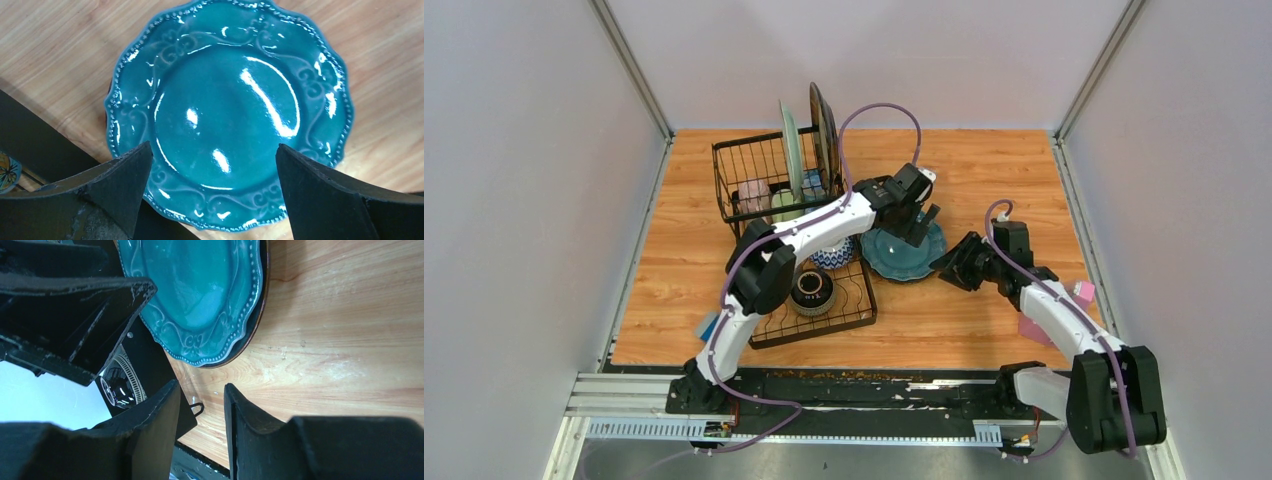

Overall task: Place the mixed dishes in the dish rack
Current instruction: Pick up the plate at the center of the board.

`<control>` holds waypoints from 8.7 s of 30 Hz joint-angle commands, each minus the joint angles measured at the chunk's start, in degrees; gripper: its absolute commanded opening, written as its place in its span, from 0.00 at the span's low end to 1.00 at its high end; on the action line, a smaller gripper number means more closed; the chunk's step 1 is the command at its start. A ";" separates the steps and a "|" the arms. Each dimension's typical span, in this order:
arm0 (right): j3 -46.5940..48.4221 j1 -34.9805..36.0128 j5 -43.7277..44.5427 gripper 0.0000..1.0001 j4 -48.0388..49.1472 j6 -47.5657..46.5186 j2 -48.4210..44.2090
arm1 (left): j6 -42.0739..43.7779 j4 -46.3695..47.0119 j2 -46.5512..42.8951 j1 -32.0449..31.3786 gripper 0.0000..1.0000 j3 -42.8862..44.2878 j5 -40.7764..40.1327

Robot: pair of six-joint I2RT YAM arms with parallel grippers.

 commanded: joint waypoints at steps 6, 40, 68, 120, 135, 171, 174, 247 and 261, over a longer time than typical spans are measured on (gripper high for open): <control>1.62 -0.49 -4.31 0.38 3.96 -0.25 4.05 | 0.47 -0.35 3.13 0.58 1.00 3.76 -8.69; 2.69 -0.47 -1.36 0.42 8.49 -0.75 9.75 | 0.05 -0.41 9.64 5.33 1.00 7.27 -1.96; -9.02 -0.44 9.38 0.42 -0.53 6.34 -10.67 | -3.58 1.76 8.87 0.36 0.88 5.74 10.78; -12.75 -0.53 4.75 0.40 -13.12 9.15 -21.15 | 0.93 -3.82 3.41 -3.09 0.72 2.39 6.87; -14.81 -0.53 5.60 0.38 -7.51 10.17 -20.38 | 1.28 -2.79 3.30 -3.09 0.65 1.43 11.80; -10.29 -0.50 5.26 0.36 -16.99 7.13 -24.52 | 4.11 -3.78 0.95 -3.18 0.73 3.50 12.56; -11.10 -0.51 4.98 0.36 -15.74 8.06 -24.59 | 4.66 -3.03 1.01 -3.18 0.73 3.30 14.05; -17.63 -0.55 11.59 0.34 -8.76 8.42 -21.97 | 7.16 0.02 -0.69 -3.07 0.82 2.46 1.74; -17.45 -0.56 11.82 0.35 -8.03 8.40 -20.25 | 4.70 0.74 3.10 -2.65 0.71 -0.49 9.00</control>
